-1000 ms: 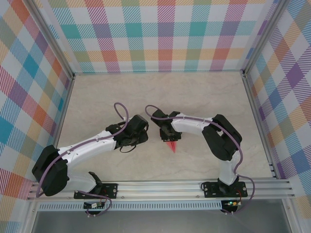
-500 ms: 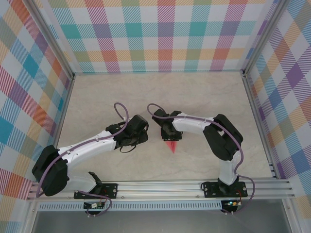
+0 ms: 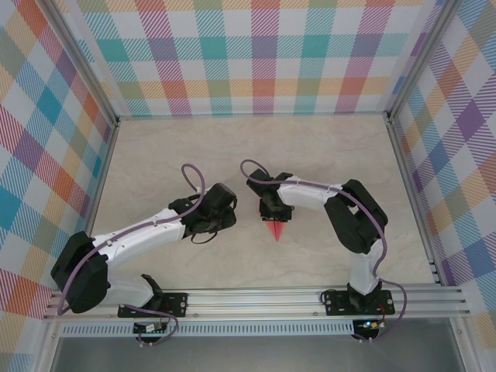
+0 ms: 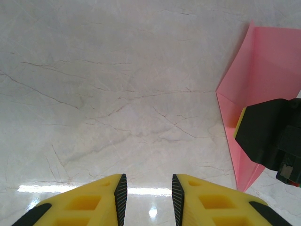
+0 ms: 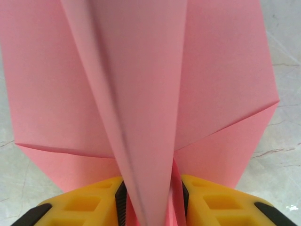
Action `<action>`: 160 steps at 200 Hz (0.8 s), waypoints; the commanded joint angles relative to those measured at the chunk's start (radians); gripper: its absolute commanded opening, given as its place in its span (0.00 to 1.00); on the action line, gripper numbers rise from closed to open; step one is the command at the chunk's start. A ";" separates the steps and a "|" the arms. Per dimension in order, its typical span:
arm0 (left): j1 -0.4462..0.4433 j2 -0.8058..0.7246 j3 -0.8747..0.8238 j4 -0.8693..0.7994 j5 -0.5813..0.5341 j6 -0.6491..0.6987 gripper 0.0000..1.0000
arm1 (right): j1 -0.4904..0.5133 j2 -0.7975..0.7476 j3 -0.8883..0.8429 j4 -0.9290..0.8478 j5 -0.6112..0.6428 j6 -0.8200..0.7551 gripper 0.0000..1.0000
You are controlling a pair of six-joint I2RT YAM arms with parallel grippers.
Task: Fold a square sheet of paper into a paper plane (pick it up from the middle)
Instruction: Move a paper plane to the center of the table.
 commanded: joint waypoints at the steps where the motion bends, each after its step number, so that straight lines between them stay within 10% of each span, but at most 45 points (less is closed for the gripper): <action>1: 0.015 -0.006 -0.004 -0.009 -0.005 -0.009 0.34 | -0.008 0.090 -0.051 0.043 -0.062 0.022 0.34; 160: 0.016 -0.001 0.000 -0.006 0.000 -0.005 0.34 | -0.007 0.021 -0.014 0.022 -0.046 -0.033 0.38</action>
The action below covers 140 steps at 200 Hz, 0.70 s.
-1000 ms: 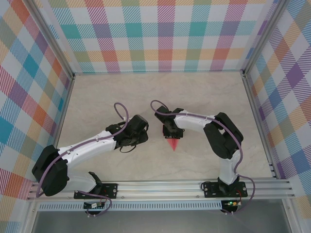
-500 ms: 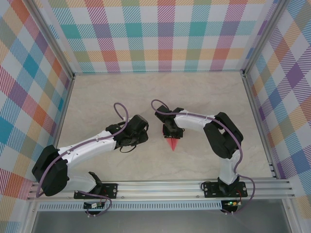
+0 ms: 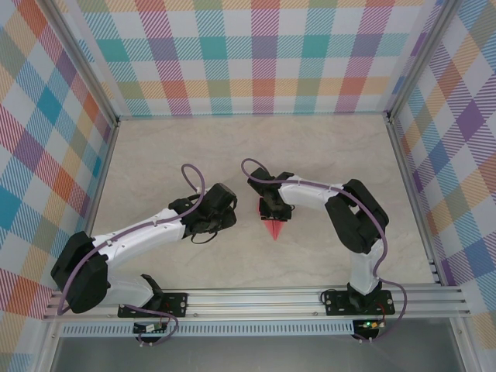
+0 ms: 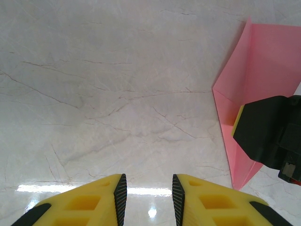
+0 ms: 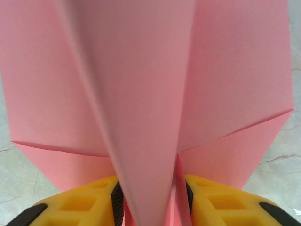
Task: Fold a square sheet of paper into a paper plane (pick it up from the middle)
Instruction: Move a paper plane to the center of the table.
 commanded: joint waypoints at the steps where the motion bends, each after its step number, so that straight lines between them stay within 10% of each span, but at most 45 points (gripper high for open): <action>1: 0.016 -0.001 0.000 -0.007 0.000 -0.001 0.34 | 0.001 0.025 -0.008 -0.002 -0.015 -0.021 0.38; 140: 0.015 -0.027 0.008 -0.018 -0.023 0.015 0.35 | 0.002 -0.312 0.087 -0.113 0.091 -0.131 0.57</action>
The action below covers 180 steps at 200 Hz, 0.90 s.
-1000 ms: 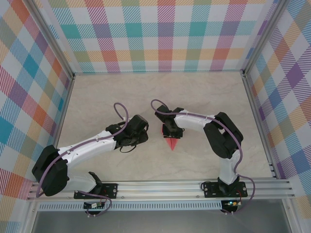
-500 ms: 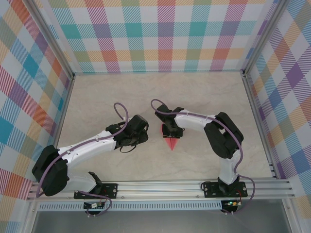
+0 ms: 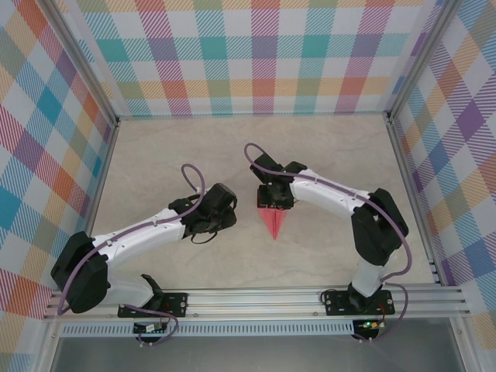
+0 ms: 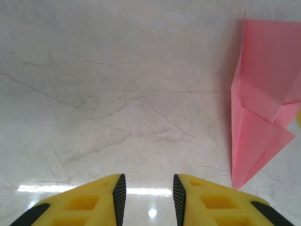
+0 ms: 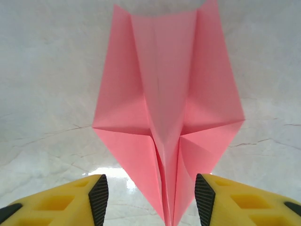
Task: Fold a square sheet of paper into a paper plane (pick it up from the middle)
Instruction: Move a paper plane to the center of the table, then reset both arms
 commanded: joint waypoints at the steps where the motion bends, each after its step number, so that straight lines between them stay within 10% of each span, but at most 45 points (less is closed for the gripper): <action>1: 0.015 -0.026 0.008 -0.018 -0.023 0.015 0.35 | 0.002 -0.129 0.007 -0.027 0.066 -0.042 0.57; 61: 0.016 -0.075 0.011 -0.030 -0.098 0.059 0.39 | -0.007 -0.480 -0.157 0.034 0.418 -0.110 0.74; 127: 0.025 -0.148 0.016 -0.134 -0.305 0.121 0.85 | -0.206 -0.570 -0.432 0.238 0.661 -0.316 0.93; 180: 0.053 -0.199 0.023 -0.229 -0.454 0.159 1.00 | -0.395 -0.500 -0.709 0.699 0.502 -0.538 1.00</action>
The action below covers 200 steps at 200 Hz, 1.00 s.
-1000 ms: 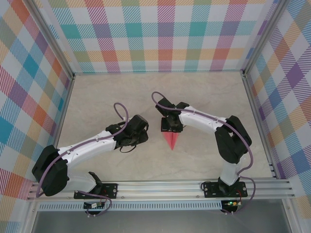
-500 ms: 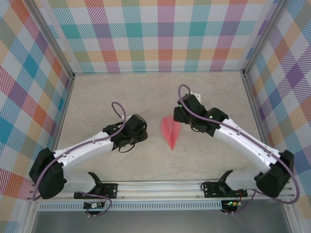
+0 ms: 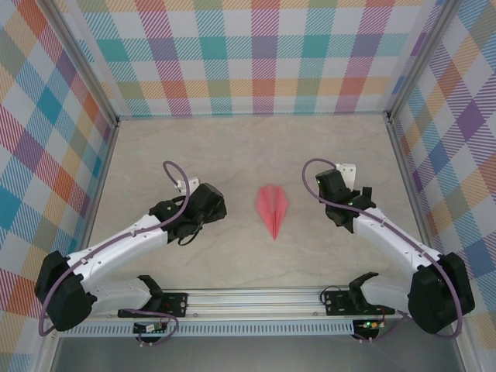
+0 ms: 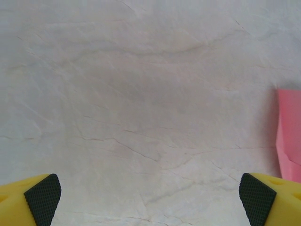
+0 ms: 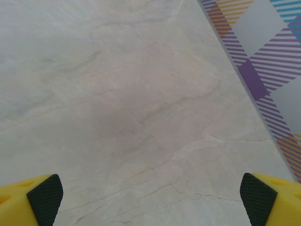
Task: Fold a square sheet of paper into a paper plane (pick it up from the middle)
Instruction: Reset both arms
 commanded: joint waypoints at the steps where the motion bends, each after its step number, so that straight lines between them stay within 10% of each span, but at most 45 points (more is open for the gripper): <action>1: 0.027 -0.035 0.022 -0.082 -0.123 0.031 1.00 | -0.070 0.061 -0.077 0.284 -0.095 -0.144 1.00; 135: 0.157 -0.193 -0.088 -0.060 -0.159 0.138 1.00 | -0.276 0.175 -0.286 0.958 -0.760 -0.389 0.97; 200: 0.262 -0.210 -0.110 0.003 -0.105 0.241 1.00 | -0.363 0.276 -0.336 1.187 -0.729 -0.334 0.98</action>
